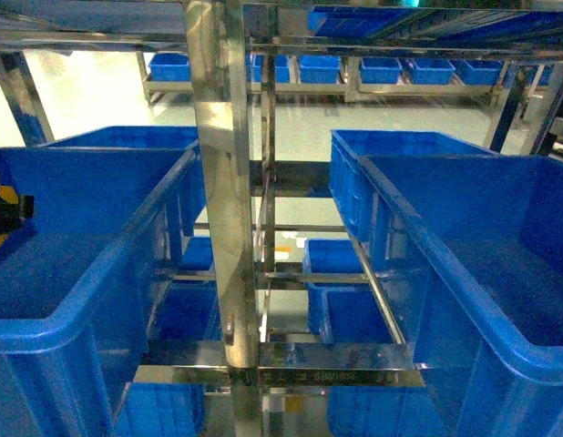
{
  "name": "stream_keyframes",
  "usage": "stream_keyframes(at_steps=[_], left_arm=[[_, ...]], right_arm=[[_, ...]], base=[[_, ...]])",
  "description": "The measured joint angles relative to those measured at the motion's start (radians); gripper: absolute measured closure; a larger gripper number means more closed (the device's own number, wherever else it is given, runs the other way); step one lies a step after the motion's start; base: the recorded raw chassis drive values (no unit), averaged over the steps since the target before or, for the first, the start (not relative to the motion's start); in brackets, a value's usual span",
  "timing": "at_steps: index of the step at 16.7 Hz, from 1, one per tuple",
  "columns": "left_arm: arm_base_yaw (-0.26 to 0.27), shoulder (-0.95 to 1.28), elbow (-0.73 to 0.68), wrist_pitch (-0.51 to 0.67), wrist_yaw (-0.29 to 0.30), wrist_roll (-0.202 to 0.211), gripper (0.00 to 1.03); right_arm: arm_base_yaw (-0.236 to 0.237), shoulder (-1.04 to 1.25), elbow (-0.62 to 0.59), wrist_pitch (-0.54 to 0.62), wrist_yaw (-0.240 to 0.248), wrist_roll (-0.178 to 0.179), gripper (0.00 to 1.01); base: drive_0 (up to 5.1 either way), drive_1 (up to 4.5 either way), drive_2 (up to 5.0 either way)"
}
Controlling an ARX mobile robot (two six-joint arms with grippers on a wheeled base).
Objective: Sort and place red and yellow blocks in left bins
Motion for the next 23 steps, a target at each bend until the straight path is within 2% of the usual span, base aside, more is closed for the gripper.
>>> stream_keyframes(at_steps=[7,10,17,22,23], left_arm=[[-0.011,0.164,0.07,0.085,-0.05,-0.003,0.76],[-0.012,0.184,0.07,0.132,-0.045,-0.005,0.76],[-0.012,0.183,0.07,0.13,-0.044,-0.005,0.76],[-0.012,0.183,0.07,0.13,-0.044,-0.006,0.19],[-0.012,0.183,0.07,0.13,-0.044,-0.006,0.05]], right_arm=[[0.0,0.0,0.0,0.0,0.0,0.0,0.03],[0.0,0.0,0.0,0.0,0.0,0.0,0.03],[0.0,0.0,0.0,0.0,0.0,0.0,0.03],[0.0,0.0,0.0,0.0,0.0,0.0,0.03],[0.0,0.0,0.0,0.0,0.0,0.0,0.03]], base=[[0.0,0.0,0.0],[0.0,0.0,0.0],[0.0,0.0,0.0],[0.0,0.0,0.0],[0.0,0.0,0.0]])
